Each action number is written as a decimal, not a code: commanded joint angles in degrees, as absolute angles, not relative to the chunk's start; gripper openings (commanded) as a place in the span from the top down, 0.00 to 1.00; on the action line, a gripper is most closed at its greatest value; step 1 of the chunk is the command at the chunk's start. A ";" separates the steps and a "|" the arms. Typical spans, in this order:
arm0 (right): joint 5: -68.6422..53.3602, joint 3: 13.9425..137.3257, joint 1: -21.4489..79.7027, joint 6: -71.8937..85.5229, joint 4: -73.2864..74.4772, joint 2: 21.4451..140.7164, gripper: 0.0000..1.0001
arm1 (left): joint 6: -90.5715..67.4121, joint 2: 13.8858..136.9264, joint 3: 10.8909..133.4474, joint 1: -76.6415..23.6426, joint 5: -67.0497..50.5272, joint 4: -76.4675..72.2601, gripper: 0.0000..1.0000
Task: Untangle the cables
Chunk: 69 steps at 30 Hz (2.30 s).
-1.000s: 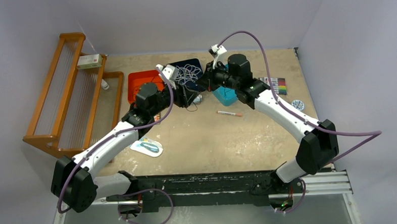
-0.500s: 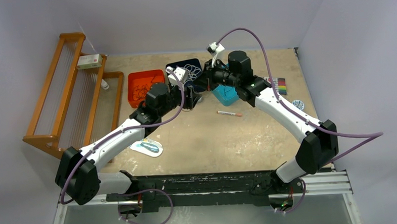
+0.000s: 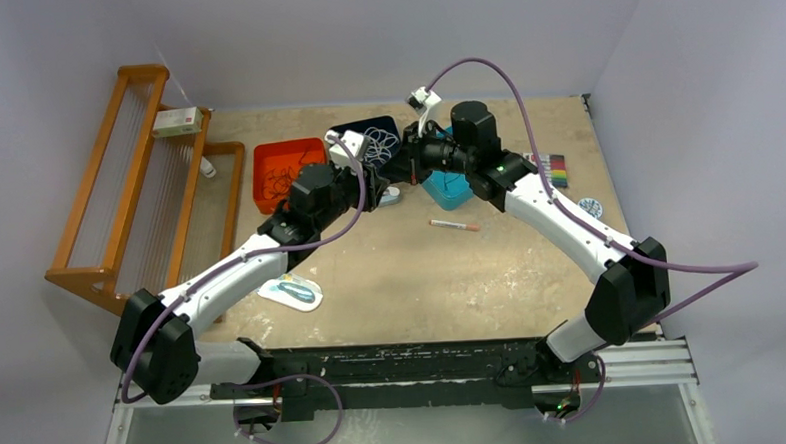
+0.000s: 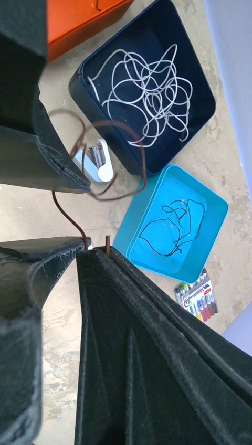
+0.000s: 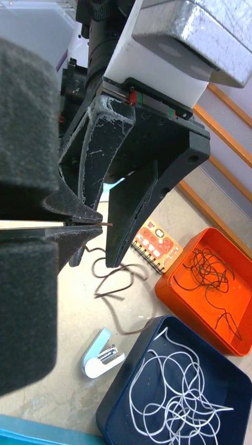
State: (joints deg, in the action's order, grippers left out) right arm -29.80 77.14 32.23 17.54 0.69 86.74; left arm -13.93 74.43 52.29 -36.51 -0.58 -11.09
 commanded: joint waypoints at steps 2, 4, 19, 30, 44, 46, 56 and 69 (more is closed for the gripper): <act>-33.07 79.44 32.33 19.33 -1.90 85.87 1.00 | -14.80 74.57 54.29 -36.60 -1.42 -14.44 0.68; -33.15 79.01 32.26 20.03 -2.86 85.79 1.00 | -15.14 74.52 54.18 -36.65 -2.22 -14.68 0.71; -27.79 75.64 32.10 21.98 -9.77 84.61 0.88 | -17.55 73.12 53.70 -36.63 -4.98 -15.73 1.00; -7.04 51.62 31.94 18.15 -29.28 70.58 0.50 | -21.25 71.38 56.44 -36.58 3.01 -11.03 1.00; -16.73 48.85 31.94 20.32 -42.13 78.14 0.40 | -22.84 70.30 58.38 -36.65 -2.71 -10.34 1.00; -17.63 50.13 31.99 20.27 -42.38 79.43 0.39 | -22.94 70.42 58.34 -36.65 -3.25 -10.39 1.00; -23.02 51.32 31.97 23.78 -46.42 84.95 0.39 | -23.35 70.07 57.98 -36.65 -4.50 -11.58 1.00; -22.06 53.72 31.93 27.46 -49.66 91.50 0.43 | -24.27 69.85 57.68 -36.62 -6.89 -12.10 1.00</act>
